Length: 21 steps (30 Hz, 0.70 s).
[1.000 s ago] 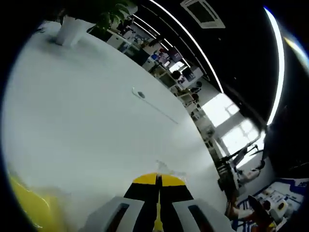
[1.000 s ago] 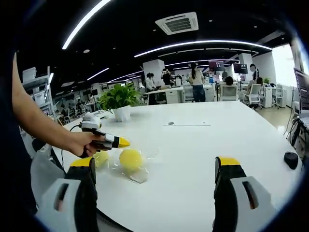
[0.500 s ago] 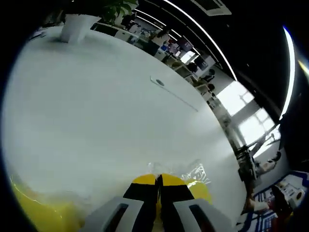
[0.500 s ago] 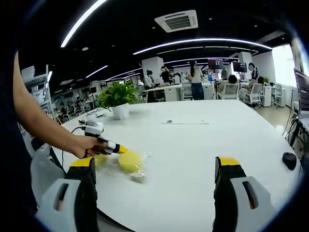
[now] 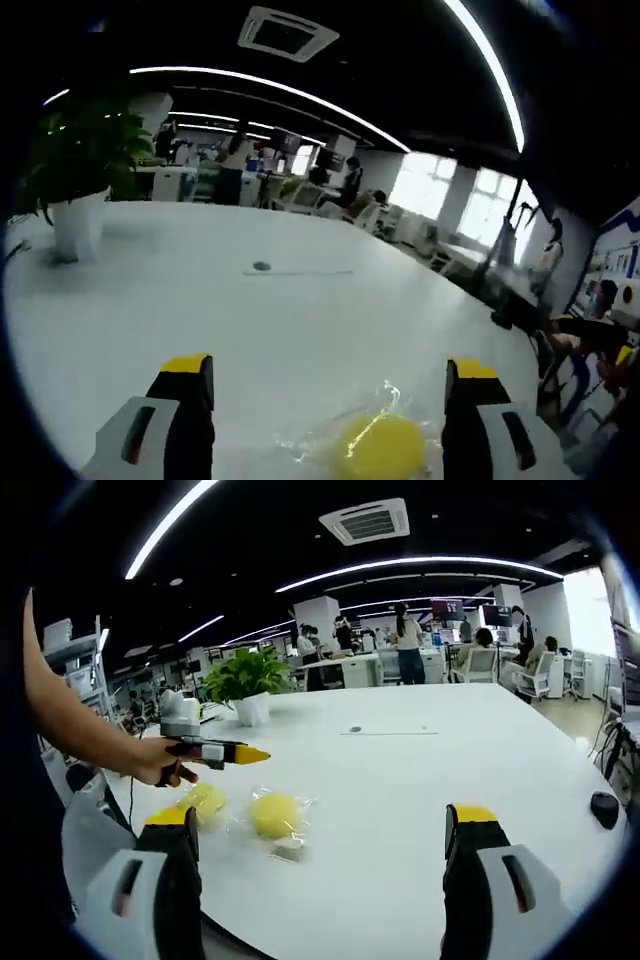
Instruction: Compare the silicone blocks by pressing each to a similar depth, holding the contact briefly, and releasing to observe deformation and rebound differences across the visible hardness samples.
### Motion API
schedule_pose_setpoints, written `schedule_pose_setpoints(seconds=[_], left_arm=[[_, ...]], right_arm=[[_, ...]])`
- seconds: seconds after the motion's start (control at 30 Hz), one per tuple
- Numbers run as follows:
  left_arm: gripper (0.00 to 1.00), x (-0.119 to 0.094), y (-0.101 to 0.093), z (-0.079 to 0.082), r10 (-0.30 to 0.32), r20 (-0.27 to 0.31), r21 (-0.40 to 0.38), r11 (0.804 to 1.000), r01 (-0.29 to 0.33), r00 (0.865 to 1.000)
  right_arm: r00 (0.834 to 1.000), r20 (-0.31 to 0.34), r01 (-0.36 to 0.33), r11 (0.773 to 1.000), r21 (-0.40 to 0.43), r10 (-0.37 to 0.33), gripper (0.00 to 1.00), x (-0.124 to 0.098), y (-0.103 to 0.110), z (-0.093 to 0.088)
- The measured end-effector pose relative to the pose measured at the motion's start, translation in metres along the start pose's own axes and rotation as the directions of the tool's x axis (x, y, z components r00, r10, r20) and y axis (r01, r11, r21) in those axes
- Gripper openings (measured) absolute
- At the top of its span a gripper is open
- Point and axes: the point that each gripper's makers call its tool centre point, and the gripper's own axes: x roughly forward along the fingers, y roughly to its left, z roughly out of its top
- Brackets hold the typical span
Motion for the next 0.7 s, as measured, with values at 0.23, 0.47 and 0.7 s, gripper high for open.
schedule_pose_setpoints(seconds=[0.23, 0.47, 0.7], left_arm=[[1.0, -0.056, 0.002, 0.051, -0.121, 0.111, 0.104, 0.989, 0.11, 0.986], [1.0, -0.116, 0.018, 0.073, -0.089, 0.085, 0.133, 0.988, 0.077, 0.992], [1.0, -0.174, 0.04, 0.049, -0.035, 0.054, 0.176, 0.984, 0.025, 0.998]], right_arm=[[0.999, 0.004, -0.042, 0.999, -0.02, 0.042, 0.96, 0.015, 0.012, 0.011], [0.996, 0.01, -0.086, 0.996, 0.015, 0.086, 0.96, 0.023, 0.019, 0.02], [0.995, -0.038, -0.095, 0.995, -0.041, 0.093, 0.97, 0.02, 0.023, 0.007]])
